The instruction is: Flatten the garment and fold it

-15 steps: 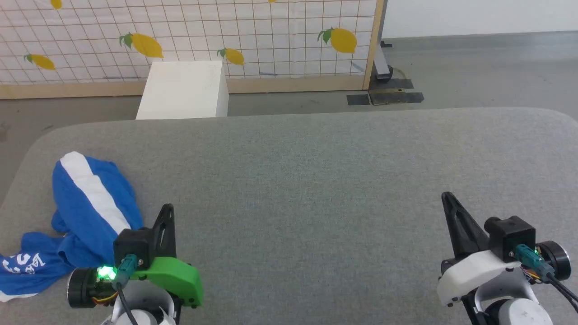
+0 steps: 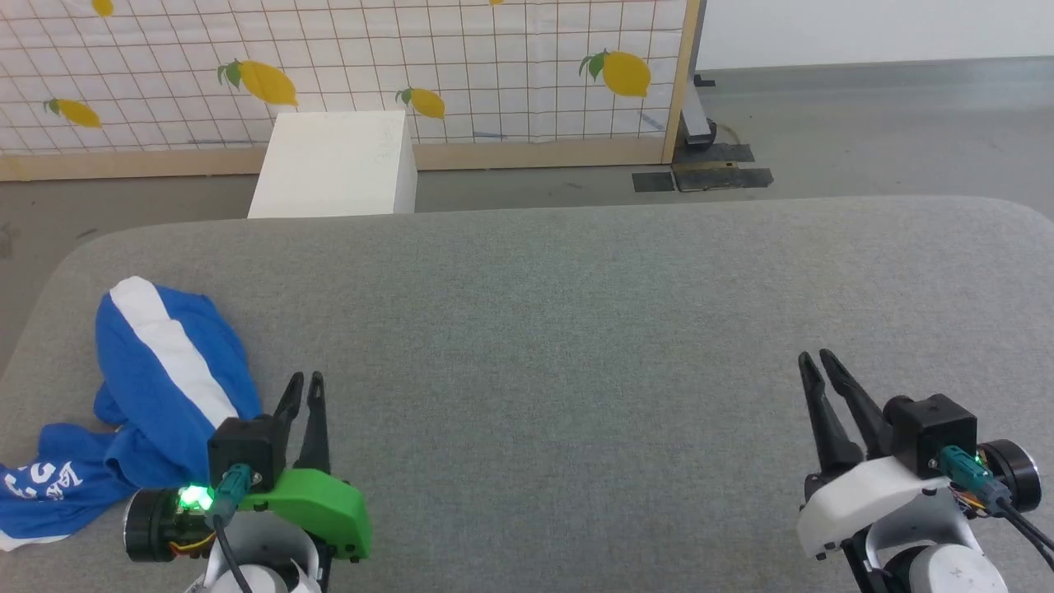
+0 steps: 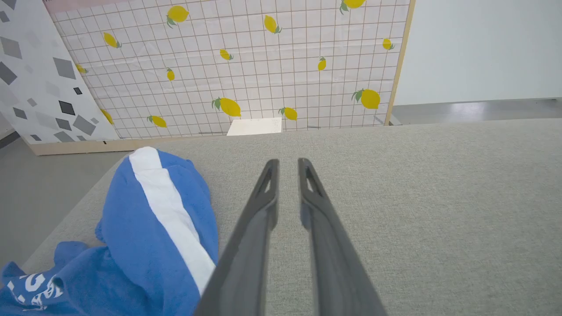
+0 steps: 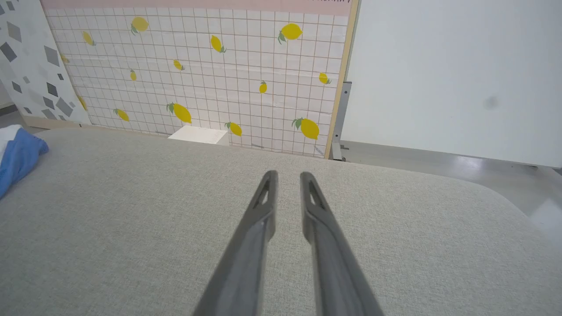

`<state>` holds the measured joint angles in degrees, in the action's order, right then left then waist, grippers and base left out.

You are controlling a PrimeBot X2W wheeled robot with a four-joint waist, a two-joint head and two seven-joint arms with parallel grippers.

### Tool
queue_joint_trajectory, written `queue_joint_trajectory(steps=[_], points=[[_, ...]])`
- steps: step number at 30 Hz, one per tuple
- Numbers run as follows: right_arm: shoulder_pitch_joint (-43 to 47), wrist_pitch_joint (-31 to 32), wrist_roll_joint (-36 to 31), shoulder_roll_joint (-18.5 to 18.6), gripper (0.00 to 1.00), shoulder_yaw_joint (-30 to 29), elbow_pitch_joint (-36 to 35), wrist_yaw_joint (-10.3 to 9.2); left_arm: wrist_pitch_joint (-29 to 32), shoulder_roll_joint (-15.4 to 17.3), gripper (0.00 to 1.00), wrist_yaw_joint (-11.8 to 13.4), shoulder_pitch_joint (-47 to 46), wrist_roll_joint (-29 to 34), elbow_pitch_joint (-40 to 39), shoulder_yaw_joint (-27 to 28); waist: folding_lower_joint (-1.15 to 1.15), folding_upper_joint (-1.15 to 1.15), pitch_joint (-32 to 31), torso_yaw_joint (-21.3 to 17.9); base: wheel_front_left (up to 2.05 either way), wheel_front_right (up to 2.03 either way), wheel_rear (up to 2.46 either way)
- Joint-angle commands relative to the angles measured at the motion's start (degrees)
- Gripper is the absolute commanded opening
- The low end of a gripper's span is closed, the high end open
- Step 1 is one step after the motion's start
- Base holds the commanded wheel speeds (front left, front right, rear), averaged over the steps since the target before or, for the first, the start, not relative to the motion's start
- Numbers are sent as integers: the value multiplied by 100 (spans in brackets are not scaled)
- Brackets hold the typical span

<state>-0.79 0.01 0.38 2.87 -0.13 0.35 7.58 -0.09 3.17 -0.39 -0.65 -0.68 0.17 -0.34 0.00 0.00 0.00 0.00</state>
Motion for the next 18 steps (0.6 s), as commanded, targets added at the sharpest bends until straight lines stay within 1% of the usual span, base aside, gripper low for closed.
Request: queue_joint_trajectory(steps=[1, 18], points=[[10, -18, 31, 0, 100, 2, 17, 0, -16, 0, 100, -1, 6, -14, 11, -5, 0, 0, 0, 0, 0, 0, 0], [76, -221, 285, 0, 100, -19, 226, -1, -219, -4, 100, -16, 22, -165, 203, -72, 0, 0, -1, 15, 0, 0, 0]])
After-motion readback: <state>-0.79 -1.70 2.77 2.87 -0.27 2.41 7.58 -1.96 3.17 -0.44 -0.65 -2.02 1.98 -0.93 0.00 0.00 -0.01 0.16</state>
